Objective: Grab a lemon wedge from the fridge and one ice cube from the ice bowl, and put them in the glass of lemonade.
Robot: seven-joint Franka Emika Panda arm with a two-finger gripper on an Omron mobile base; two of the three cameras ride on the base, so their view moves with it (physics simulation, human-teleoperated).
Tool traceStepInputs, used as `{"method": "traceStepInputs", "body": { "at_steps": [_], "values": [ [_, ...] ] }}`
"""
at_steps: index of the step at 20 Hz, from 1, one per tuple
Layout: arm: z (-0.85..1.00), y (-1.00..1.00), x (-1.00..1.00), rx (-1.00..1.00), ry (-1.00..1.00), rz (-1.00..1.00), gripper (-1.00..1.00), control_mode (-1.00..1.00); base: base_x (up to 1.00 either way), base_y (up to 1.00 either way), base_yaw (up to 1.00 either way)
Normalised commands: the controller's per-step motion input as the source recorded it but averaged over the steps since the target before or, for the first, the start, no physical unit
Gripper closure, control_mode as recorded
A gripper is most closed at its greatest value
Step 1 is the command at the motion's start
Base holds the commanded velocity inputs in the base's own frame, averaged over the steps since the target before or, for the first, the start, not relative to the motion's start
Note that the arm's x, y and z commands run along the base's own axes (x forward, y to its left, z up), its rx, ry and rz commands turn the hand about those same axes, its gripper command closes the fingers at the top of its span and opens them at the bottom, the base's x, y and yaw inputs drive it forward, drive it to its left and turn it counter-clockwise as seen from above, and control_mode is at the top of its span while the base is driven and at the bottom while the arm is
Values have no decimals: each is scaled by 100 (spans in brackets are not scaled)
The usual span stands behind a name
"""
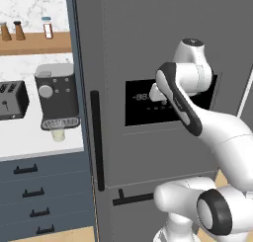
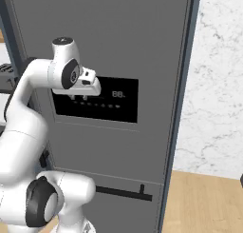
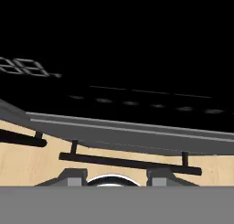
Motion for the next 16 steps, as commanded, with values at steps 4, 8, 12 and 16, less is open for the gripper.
{"method": "traceStepInputs", "body": {
  "at_steps": [4, 8, 12, 16],
  "values": [
    [0, 0, -58, 1, 0, 4, -100, -100, 0, 0, 0],
    [0, 0, -98, 8, 0, 4, -100, -100, 0, 0, 0],
    [-6, 0, -82, 10, 0, 2, -100, -100, 0, 0, 0],
    [-29, 0, -61, 9, 0, 0, -100, -100, 0, 0, 0]
  ]
}}
